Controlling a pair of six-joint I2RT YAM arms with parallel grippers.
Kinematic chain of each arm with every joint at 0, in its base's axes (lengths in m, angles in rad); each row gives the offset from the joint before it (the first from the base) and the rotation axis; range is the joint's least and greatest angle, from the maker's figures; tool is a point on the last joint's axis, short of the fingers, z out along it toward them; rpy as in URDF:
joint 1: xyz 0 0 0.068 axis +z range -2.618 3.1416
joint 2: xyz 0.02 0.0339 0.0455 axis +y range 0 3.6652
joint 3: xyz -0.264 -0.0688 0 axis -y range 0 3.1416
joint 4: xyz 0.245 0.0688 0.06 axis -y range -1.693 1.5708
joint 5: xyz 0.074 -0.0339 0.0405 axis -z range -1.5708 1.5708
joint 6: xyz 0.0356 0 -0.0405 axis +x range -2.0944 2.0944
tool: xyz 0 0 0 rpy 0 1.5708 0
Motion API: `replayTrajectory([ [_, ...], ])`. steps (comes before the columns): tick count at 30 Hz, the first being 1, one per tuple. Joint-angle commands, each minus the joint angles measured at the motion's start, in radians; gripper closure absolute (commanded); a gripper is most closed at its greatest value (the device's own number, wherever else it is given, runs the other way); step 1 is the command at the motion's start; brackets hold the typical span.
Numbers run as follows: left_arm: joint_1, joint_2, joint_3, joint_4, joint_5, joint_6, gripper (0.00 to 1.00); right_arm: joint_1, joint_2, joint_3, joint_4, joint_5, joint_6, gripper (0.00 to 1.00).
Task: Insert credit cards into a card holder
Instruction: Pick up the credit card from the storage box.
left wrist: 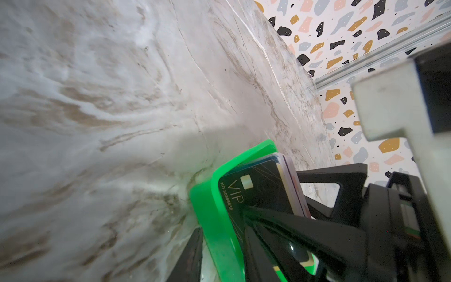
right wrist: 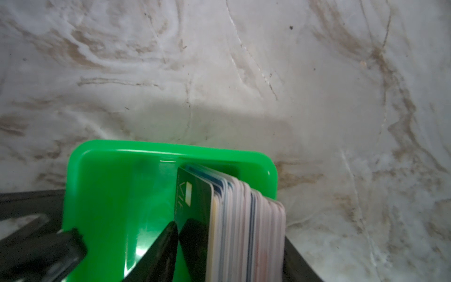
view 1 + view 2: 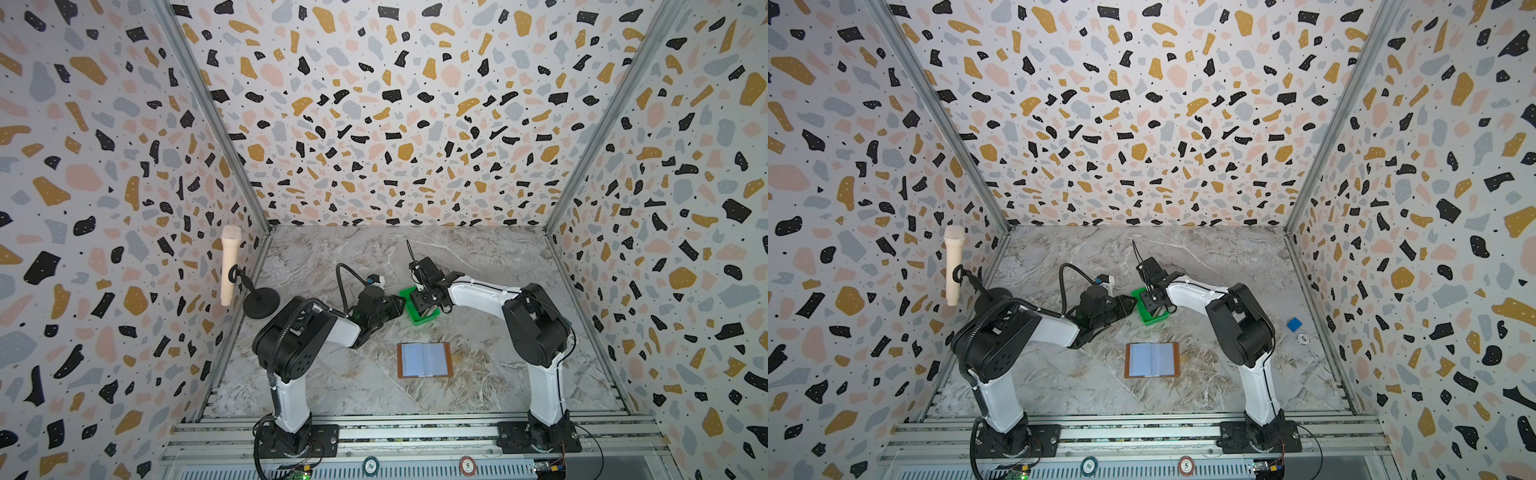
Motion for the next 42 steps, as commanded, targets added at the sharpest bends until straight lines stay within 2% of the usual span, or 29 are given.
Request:
replayTrajectory([
  [1, -0.013, 0.022, 0.04, 0.029, -0.018, -0.004, 0.69, 0.001, 0.005, -0.002, -0.027, 0.003, -0.002, 0.41],
  [5, -0.028, 0.047, 0.071, 0.005, -0.038, -0.008, 0.76, 0.001, 0.008, 0.0, -0.026, 0.007, -0.004, 0.4],
  [11, -0.041, 0.059, 0.091, -0.025, -0.048, -0.008, 0.93, 0.001, 0.011, 0.013, -0.037, 0.029, -0.015, 0.34],
  [14, -0.048, 0.056, 0.096, -0.031, -0.052, -0.046, 1.0, 0.001, 0.02, 0.022, -0.047, 0.035, -0.019, 0.31],
  [21, -0.07, -0.001, 0.09, -0.079, -0.125, -0.069, 1.0, 0.002, 0.024, 0.029, -0.056, 0.062, -0.018, 0.29],
  [28, -0.081, -0.055, 0.079, -0.129, -0.197, -0.105, 1.0, 0.008, 0.009, 0.024, -0.077, 0.161, -0.022, 0.28],
  [33, -0.082, -0.057, 0.074, -0.132, -0.203, -0.121, 1.0, 0.019, -0.018, 0.039, -0.096, 0.215, -0.03, 0.27],
  [42, -0.082, -0.067, 0.046, -0.11, -0.224, -0.144, 1.0, 0.022, -0.055, 0.04, -0.108, 0.225, -0.02, 0.27],
])
